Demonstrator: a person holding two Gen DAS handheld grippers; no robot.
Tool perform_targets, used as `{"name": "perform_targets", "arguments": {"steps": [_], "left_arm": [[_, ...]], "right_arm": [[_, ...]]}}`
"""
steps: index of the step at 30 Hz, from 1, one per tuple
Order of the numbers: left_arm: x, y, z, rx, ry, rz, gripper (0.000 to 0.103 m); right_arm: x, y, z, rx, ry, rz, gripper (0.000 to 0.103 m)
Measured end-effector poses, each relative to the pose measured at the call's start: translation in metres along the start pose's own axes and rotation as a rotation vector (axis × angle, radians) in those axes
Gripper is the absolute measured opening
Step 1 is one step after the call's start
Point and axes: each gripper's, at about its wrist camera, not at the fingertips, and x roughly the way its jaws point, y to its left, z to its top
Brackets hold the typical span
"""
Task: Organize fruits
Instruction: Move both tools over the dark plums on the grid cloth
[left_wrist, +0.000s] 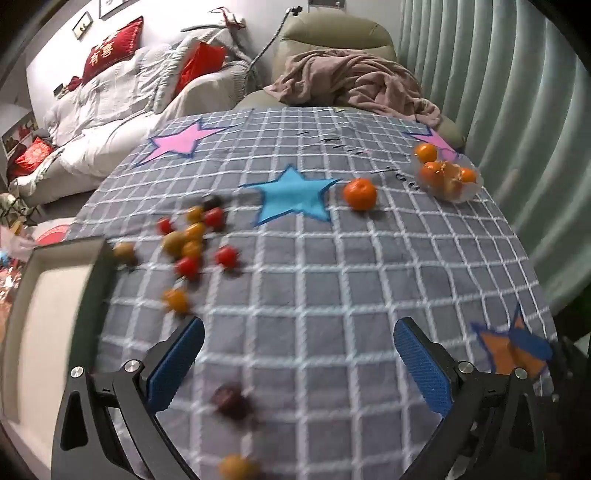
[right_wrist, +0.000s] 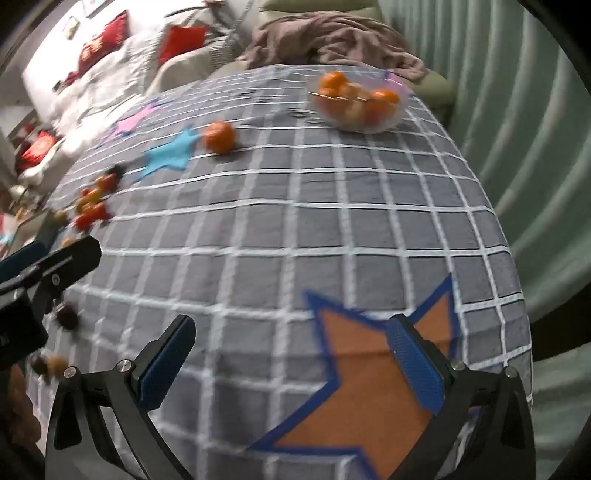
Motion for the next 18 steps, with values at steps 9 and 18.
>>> {"name": "perform_targets", "arguments": {"steps": [9,18], "left_arm": [[-0.041,0.072,-0.038,-0.111,0.079,0.006,0.103],[-0.069,0.119,-0.082,-0.147,0.140,0.122,0.103]], "right_arm": [[-0.034,0.055,-0.015,-0.084,0.028,0.064,0.103],[-0.057,0.099,-0.038,-0.147,0.041,0.106,0.103]]}}
